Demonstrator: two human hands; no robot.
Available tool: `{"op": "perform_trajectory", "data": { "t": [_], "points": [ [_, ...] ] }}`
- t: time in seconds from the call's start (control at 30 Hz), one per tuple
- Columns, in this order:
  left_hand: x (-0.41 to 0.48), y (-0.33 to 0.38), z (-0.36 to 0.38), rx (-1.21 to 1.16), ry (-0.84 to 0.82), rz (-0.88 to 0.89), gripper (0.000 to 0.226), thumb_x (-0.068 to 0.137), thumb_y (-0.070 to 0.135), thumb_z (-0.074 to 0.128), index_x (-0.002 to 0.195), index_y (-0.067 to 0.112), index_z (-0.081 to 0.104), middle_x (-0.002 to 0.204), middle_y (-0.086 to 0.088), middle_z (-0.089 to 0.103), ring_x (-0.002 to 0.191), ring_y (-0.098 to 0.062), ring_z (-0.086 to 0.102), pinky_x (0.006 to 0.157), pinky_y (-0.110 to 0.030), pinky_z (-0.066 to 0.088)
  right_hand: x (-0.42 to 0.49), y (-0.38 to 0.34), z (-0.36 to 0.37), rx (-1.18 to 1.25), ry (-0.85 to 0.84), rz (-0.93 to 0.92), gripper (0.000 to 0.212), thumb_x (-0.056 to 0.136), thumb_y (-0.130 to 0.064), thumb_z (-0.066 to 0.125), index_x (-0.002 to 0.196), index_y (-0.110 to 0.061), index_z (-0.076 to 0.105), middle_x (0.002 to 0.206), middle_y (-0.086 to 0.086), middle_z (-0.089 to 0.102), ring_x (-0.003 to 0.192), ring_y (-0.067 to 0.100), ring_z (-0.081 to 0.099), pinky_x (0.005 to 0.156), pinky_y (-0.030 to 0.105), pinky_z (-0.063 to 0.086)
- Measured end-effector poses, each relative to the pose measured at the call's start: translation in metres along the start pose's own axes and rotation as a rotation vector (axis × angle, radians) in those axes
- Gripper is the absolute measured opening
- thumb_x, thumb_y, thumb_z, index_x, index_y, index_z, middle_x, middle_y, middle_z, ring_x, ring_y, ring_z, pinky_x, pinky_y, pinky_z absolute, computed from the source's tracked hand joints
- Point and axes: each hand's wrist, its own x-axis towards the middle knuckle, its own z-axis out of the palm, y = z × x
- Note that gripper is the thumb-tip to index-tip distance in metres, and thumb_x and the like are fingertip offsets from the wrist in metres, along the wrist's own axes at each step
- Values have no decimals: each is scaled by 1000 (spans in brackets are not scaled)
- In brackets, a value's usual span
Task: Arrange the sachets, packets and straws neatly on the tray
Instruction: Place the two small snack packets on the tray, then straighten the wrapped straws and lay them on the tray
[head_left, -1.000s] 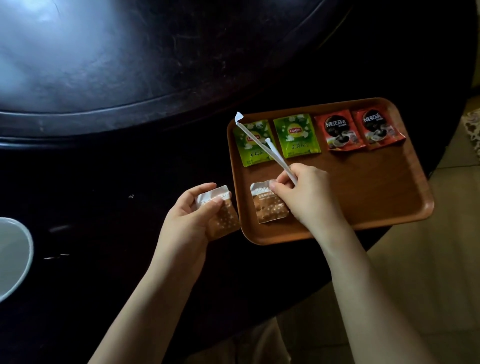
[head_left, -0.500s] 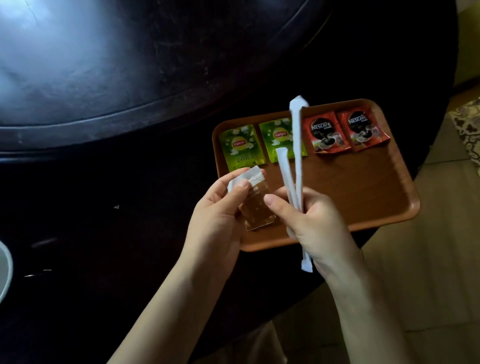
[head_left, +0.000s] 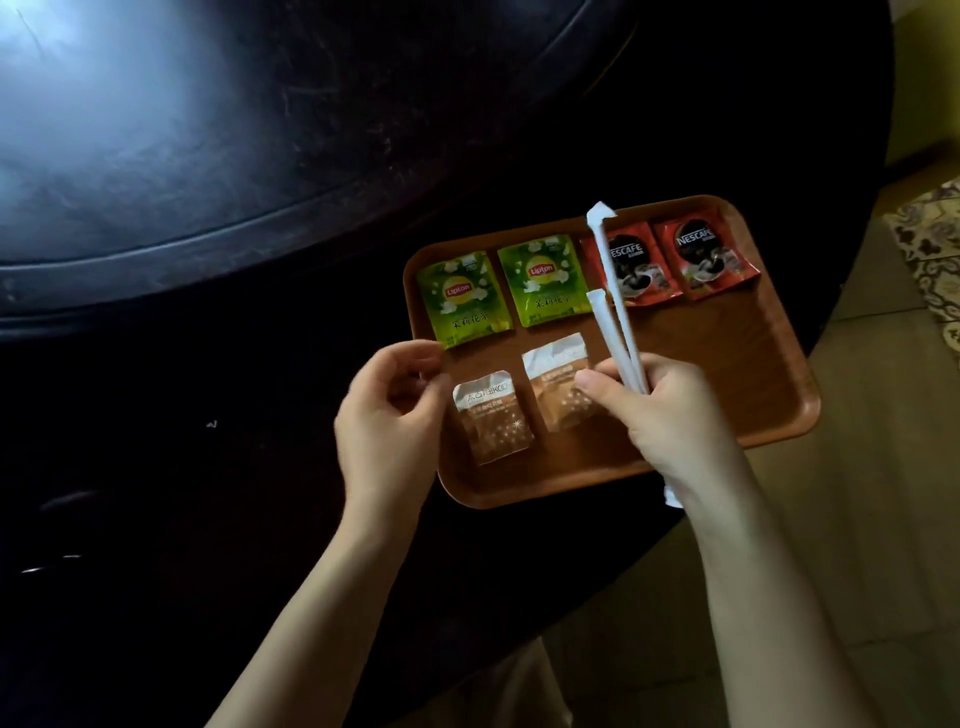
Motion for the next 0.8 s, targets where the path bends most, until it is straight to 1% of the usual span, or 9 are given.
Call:
{"op": "perform_trajectory", "data": {
  "t": [0.07,0.13,0.2,0.27,0.4,0.47,0.63,0.73,0.8],
  "points": [
    [5,-11,-4,152,42,24,25,79,14,68,102,23,64,100,1,65,87,-13,62,78,-28,54,6,2,-4,-88,-24,12,12,80,-25,67,78,-13,67,66,-2,61,63,11,56,56,20,42],
    [5,-18,-5,200,41,21,29,78,14,68,104,23,61,103,-1,63,86,-13,60,73,-21,50,11,3,-5,-148,-39,20,16,81,-26,67,82,-10,67,72,1,64,67,12,58,57,21,42],
    [4,-19,-4,215,24,36,32,78,11,68,105,26,59,100,1,63,84,-12,60,68,-15,47,13,4,-3,-206,-30,15,17,80,-26,67,83,-10,67,75,1,65,68,12,59,56,20,43],
    [3,-18,-3,219,7,46,34,78,8,67,104,27,58,95,5,63,80,-9,60,63,-11,47,14,4,-1,-283,-18,-3,16,80,-27,67,81,-12,65,71,-2,63,64,8,57,53,17,42],
    [4,-16,-3,214,-1,39,35,78,6,66,102,30,57,91,9,62,75,-6,59,61,-7,47,15,3,-1,-412,-26,-19,16,80,-29,67,76,-14,61,64,-6,55,58,5,51,47,16,33],
    [4,-16,-3,210,0,47,35,78,5,66,101,30,56,89,11,61,74,-5,59,62,-4,45,14,3,-1,-440,-25,-18,17,80,-28,67,75,-14,60,63,-6,54,57,5,50,47,16,32],
    [4,-18,-3,232,7,62,35,78,5,66,105,26,57,89,13,60,75,-5,58,61,-2,43,12,6,1,-473,-7,-39,19,80,-28,67,73,-13,58,61,-6,52,55,4,49,46,15,30],
    [4,-19,-4,259,4,77,34,78,6,67,107,23,58,92,7,62,75,-5,59,61,-1,42,11,7,1,-477,-13,-47,22,79,-31,68,75,-13,57,63,-6,52,57,4,49,47,15,31],
    [4,-16,-6,272,8,92,30,80,11,67,105,24,58,96,3,63,77,-5,59,63,-1,42,8,7,-1,-457,-6,-64,26,80,-38,65,79,-13,56,65,-6,52,59,5,50,48,14,33]
  ]
}}
